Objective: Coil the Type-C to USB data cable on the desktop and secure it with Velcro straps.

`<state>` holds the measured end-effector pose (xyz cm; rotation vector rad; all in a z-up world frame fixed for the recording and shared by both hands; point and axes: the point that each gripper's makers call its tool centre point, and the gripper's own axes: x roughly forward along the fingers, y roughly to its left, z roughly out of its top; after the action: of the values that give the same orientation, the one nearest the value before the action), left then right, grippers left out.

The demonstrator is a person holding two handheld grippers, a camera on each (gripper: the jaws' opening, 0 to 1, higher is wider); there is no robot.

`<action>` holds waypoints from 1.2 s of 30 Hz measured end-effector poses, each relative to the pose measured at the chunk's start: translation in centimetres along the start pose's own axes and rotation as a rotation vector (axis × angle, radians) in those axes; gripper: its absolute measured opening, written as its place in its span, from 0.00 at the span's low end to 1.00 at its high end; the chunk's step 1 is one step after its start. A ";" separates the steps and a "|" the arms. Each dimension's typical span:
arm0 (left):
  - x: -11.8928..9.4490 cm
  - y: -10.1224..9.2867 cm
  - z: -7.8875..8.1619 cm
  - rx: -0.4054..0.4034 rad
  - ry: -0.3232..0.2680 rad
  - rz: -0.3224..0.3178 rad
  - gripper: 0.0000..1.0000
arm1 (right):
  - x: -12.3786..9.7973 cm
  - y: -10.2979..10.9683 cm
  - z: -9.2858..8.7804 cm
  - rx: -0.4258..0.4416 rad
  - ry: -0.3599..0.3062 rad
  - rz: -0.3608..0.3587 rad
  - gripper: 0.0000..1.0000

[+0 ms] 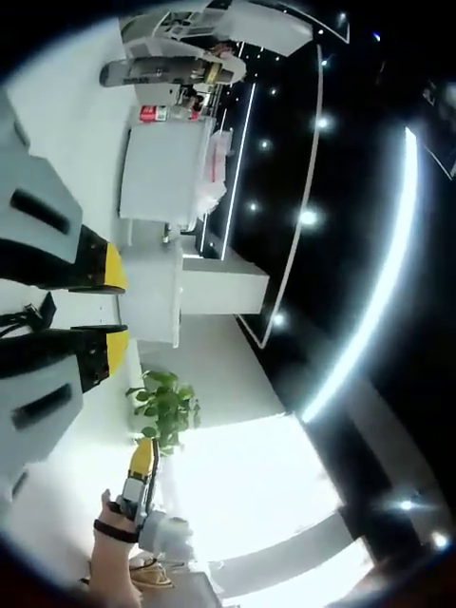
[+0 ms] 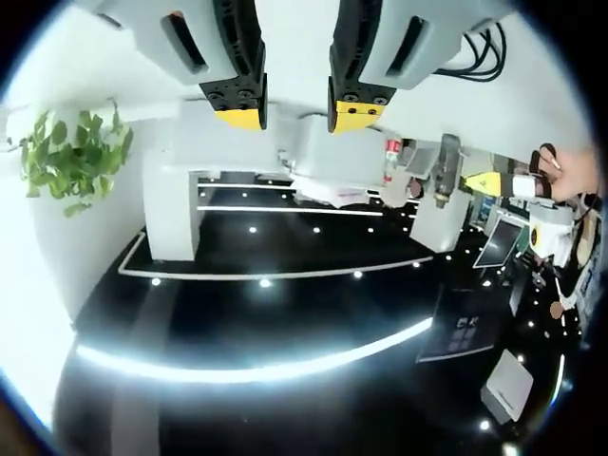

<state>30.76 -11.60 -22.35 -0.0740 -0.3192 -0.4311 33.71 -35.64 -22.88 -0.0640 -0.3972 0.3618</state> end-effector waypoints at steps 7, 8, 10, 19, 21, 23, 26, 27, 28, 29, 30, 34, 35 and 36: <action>0.1 0.4 -0.3 -0.101 0.005 -0.001 0.15 | -0.1 0.0 -0.1 0.016 0.007 0.008 0.24; 0.1 0.5 -0.4 -0.119 0.005 -0.003 0.15 | -0.1 0.2 -0.1 0.012 0.006 0.010 0.24; 0.1 0.6 -0.4 -0.130 0.004 -0.003 0.15 | -0.2 0.3 0.0 0.001 0.004 0.012 0.24; 0.1 0.5 -0.2 -0.078 0.007 0.002 0.15 | -0.2 0.6 0.0 -0.023 0.001 0.019 0.24; 0.1 0.5 -0.1 -0.054 0.007 0.006 0.15 | -0.1 0.6 0.0 -0.028 0.006 0.018 0.24; 0.0 0.5 -0.1 -0.043 0.006 0.007 0.15 | -0.2 0.5 -0.1 -0.030 0.008 0.017 0.24; 0.0 0.6 0.0 -0.045 0.003 0.010 0.15 | -0.2 0.5 -0.1 -0.030 0.009 0.015 0.24; 0.0 0.6 -0.1 -0.047 0.004 0.011 0.15 | -0.2 0.5 -0.1 -0.033 0.010 0.015 0.24; 0.1 0.7 -0.2 -0.048 0.006 0.014 0.15 | -0.2 0.5 -0.1 -0.038 0.011 0.015 0.24; 0.1 0.7 -0.3 -0.047 0.010 0.018 0.15 | -0.2 0.5 0.0 -0.046 0.010 0.015 0.24; 0.1 0.8 -0.5 -0.044 0.014 0.020 0.15 | -0.3 0.5 0.1 -0.052 0.008 0.015 0.24; 0.2 1.0 -1.0 -0.031 0.033 0.027 0.15 | -0.4 0.8 0.7 -0.049 -0.013 0.024 0.24; 0.2 1.0 -1.0 -0.030 0.034 0.028 0.15 | -0.3 0.8 0.7 -0.048 -0.014 0.026 0.24; 0.2 1.0 -1.0 -0.028 0.034 0.029 0.15 | -0.3 1.0 0.7 -0.048 -0.013 0.029 0.24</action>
<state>31.64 -10.87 -23.27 -0.0986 -0.2786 -0.4081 32.86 -34.87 -22.49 -0.1144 -0.4184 0.3819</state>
